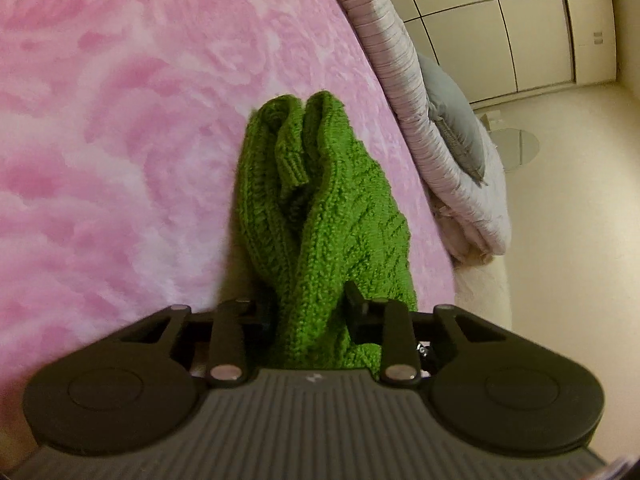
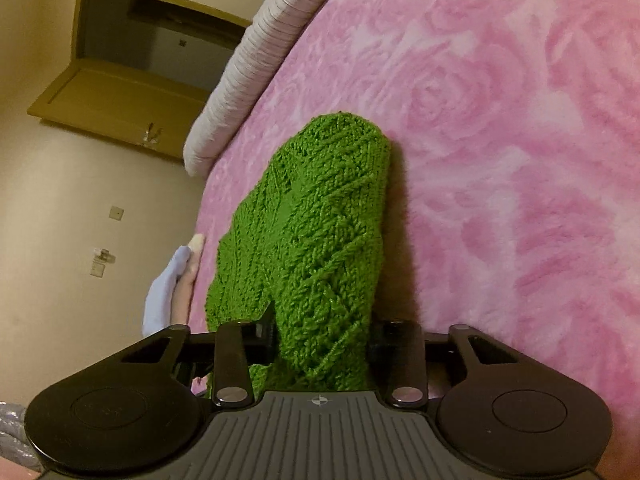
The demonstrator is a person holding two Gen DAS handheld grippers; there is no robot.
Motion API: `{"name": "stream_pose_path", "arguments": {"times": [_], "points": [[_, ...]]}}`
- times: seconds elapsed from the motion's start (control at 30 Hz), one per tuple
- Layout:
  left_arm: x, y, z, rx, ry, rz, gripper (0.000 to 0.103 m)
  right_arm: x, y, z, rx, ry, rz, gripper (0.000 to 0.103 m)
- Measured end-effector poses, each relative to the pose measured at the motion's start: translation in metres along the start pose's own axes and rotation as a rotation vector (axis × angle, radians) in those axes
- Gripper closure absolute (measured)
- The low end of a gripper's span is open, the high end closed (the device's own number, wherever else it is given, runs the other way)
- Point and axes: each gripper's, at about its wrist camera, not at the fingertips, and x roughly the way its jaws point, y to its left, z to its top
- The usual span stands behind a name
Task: Fold clothes
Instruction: 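Lift the folded vest with both grippers and carry it toward the blue cloth stack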
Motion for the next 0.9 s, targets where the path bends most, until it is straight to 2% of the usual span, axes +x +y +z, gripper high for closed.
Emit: {"name": "stream_pose_path", "arguments": {"times": [0.07,0.17,0.23,0.33,0.47,0.6,0.67,0.77,0.9], "points": [[-0.004,-0.013,0.002,0.026,-0.005,0.038,0.082,-0.001,0.008,0.003,0.002,0.016,-0.026,0.069],[-0.015,-0.037,0.011,0.013,0.019,0.08,0.083,-0.006,0.025,0.017,0.03,0.056,-0.034,0.071],[-0.026,-0.06,0.021,-0.009,0.034,0.107,0.083,-0.013,0.046,0.028,0.059,0.075,-0.045,0.071],[-0.06,-0.102,0.035,-0.031,0.007,0.124,0.083,-0.026,0.088,0.047,0.069,0.1,-0.037,0.071],[-0.114,-0.149,0.047,-0.058,-0.088,0.131,0.083,-0.043,0.151,0.074,0.065,0.146,0.016,0.071],[-0.168,-0.181,0.056,-0.079,-0.196,0.144,0.083,-0.031,0.211,0.09,0.0,0.202,0.067,0.071],[-0.19,-0.18,0.07,-0.081,-0.242,0.137,0.083,-0.015,0.24,0.09,-0.034,0.223,0.091,0.071],[-0.234,-0.155,0.104,-0.078,-0.284,0.125,0.083,0.023,0.281,0.082,-0.066,0.221,0.12,0.071],[-0.295,-0.108,0.172,-0.032,-0.273,0.132,0.083,0.099,0.337,0.053,-0.049,0.198,0.13,0.071]]}}
